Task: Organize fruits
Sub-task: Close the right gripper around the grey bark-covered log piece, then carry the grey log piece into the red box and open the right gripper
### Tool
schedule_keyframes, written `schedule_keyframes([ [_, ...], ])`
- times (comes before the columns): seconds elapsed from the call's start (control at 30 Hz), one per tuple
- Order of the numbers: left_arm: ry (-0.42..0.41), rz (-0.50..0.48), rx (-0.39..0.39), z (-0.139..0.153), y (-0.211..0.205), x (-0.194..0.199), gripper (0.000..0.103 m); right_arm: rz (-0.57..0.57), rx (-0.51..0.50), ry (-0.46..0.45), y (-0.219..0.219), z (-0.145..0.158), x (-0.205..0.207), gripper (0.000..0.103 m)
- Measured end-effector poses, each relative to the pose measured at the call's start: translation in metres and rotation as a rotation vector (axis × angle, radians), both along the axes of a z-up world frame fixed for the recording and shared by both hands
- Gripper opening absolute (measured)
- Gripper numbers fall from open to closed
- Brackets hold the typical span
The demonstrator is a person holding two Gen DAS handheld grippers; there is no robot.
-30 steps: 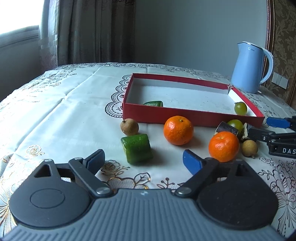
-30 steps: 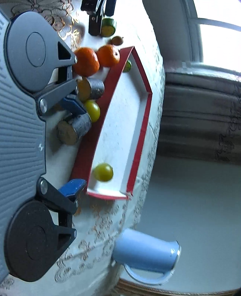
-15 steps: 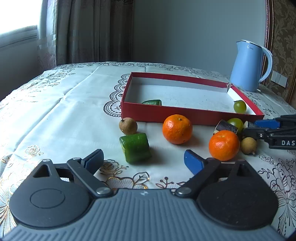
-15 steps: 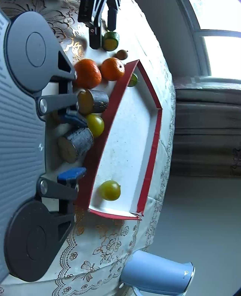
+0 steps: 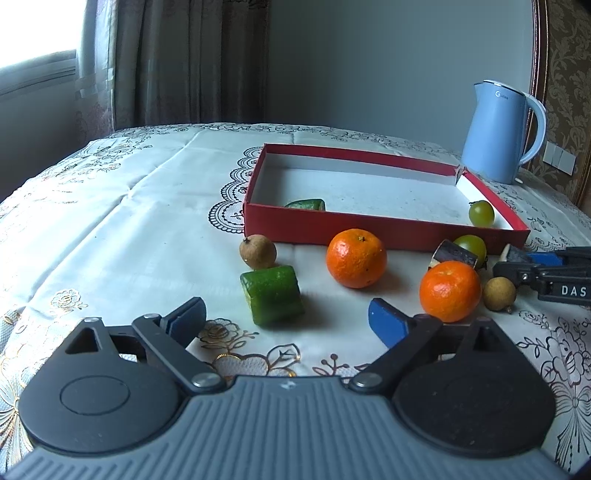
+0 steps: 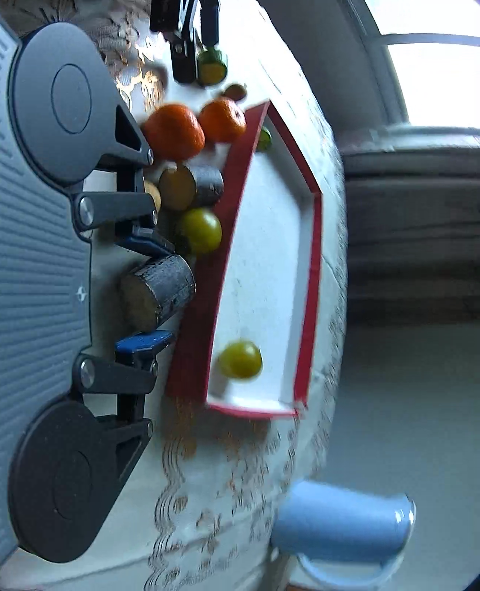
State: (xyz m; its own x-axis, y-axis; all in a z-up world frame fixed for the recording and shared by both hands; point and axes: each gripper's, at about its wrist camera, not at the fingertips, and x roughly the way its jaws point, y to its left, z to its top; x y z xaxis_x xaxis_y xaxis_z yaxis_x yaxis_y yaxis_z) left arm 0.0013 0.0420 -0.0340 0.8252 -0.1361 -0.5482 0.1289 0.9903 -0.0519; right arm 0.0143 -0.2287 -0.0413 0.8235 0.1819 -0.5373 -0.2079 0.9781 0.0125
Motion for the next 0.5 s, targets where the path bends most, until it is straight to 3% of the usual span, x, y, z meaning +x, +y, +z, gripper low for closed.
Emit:
schedule_keyframes([
  [0.1, -0.004, 0.011, 0.005, 0.000, 0.000, 0.000, 0.095, -0.047, 0.000, -0.036, -0.003, 0.002, -0.005, 0.043],
  [0.3, 0.012, 0.049, 0.021, 0.001, -0.002, 0.005, 0.095, -0.075, 0.040, 0.000, -0.013, 0.000, 0.002, 0.043],
  [0.5, 0.003, 0.046, 0.025, 0.001, -0.007, 0.007, 0.087, -0.072, 0.035, 0.001, -0.011, -0.001, 0.002, 0.043],
])
